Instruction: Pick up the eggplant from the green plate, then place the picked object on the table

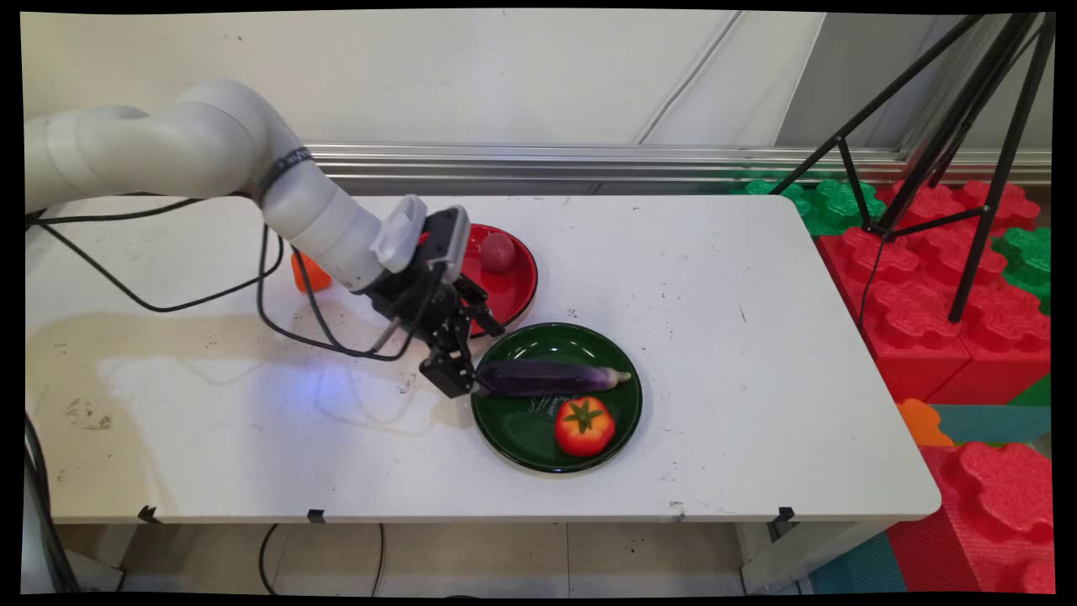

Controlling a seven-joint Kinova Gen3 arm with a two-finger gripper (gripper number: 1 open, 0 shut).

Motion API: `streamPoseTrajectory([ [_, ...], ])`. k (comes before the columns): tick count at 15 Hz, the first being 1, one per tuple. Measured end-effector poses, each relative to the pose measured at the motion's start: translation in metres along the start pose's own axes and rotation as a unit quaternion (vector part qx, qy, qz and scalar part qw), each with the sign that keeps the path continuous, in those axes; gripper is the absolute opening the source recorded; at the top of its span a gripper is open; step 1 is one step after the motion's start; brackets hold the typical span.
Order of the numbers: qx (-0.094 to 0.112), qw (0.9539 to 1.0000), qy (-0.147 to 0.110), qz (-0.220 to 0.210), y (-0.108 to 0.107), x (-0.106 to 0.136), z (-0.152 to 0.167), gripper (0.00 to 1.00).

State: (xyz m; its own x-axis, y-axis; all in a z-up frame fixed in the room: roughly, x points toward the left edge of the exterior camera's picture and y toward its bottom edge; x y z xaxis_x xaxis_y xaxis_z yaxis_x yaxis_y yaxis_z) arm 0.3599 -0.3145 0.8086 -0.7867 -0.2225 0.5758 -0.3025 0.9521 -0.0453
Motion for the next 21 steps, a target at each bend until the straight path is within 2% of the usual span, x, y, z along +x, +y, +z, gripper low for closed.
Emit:
streamPoseTrajectory([
  [9,-0.001,0.9999,-0.016,-0.006,-0.010,0.003,0.032,1.00],
  [10,-0.001,0.9999,-0.015,-0.006,-0.010,0.004,0.034,0.00],
  [16,0.001,0.9999,-0.011,-0.009,-0.015,0.007,0.037,0.00],
  [21,0.003,0.9999,0.001,-0.013,-0.016,0.009,0.025,0.00],
])
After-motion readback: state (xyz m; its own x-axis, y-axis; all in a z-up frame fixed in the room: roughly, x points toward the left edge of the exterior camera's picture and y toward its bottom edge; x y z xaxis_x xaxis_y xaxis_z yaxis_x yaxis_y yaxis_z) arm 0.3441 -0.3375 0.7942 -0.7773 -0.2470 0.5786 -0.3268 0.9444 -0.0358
